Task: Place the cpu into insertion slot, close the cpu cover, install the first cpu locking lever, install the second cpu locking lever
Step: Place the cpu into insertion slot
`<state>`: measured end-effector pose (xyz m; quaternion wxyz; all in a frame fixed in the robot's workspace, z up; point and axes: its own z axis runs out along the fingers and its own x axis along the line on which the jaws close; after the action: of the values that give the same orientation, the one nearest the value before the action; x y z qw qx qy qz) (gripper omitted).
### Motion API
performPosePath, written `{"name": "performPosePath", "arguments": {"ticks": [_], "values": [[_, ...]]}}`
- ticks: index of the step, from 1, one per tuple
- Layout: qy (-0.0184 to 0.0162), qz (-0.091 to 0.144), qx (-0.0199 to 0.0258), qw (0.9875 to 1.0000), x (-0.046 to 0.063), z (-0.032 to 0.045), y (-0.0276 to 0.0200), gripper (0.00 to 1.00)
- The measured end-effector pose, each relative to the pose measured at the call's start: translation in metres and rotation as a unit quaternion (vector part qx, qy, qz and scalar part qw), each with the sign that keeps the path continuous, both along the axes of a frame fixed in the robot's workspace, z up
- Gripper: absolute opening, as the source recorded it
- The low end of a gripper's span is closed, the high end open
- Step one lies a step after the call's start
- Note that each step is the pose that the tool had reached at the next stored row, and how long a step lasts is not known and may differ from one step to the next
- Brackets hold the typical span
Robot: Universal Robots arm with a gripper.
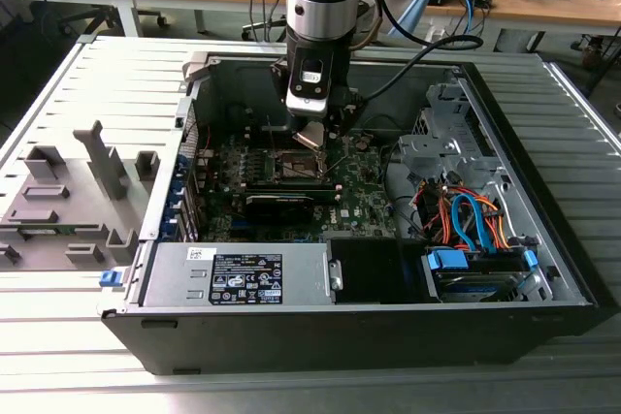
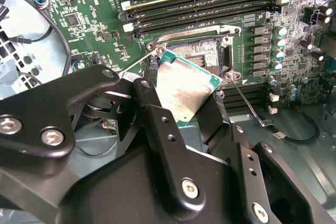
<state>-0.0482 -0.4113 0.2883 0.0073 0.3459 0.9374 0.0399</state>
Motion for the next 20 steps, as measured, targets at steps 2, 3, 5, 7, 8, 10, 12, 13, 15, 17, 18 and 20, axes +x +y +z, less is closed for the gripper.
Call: {"name": "performPosePath", "arguments": {"ticks": [2,3,5,7,8,10,12,13,15,17,18,20], "values": [[0.0000,-0.001,0.0000,1.0000,0.0000,0.0000,0.0000,0.54],[0.0000,-0.001,0.0000,1.0000,0.0000,0.0000,0.0000,0.54],[0.0000,-0.002,0.0000,1.0000,0.0000,0.0000,0.0000,0.54],[0.0000,-0.003,0.0000,1.0000,0.0000,0.0000,0.0000,0.54],[0.0000,-0.003,0.0000,1.0000,0.0000,0.0000,0.0000,0.54],[0.0000,-0.004,0.0000,1.0000,0.0000,0.0000,0.0000,0.54],[0.0000,-0.005,0.0000,1.0000,0.0000,0.0000,0.0000,0.54],[0.0000,-0.005,0.0000,1.0000,0.0000,0.0000,0.0000,0.54],[0.0000,-0.006,0.0000,1.0000,0.0000,0.0000,0.0000,0.54],[0.0000,-0.006,0.0000,1.0000,0.0000,0.0000,0.0000,0.54],[0.0000,-0.007,0.0000,1.0000,0.0000,0.0000,0.0000,0.54],[0.0000,-0.007,0.0000,1.0000,0.0000,0.0000,0.0000,0.54]]}}
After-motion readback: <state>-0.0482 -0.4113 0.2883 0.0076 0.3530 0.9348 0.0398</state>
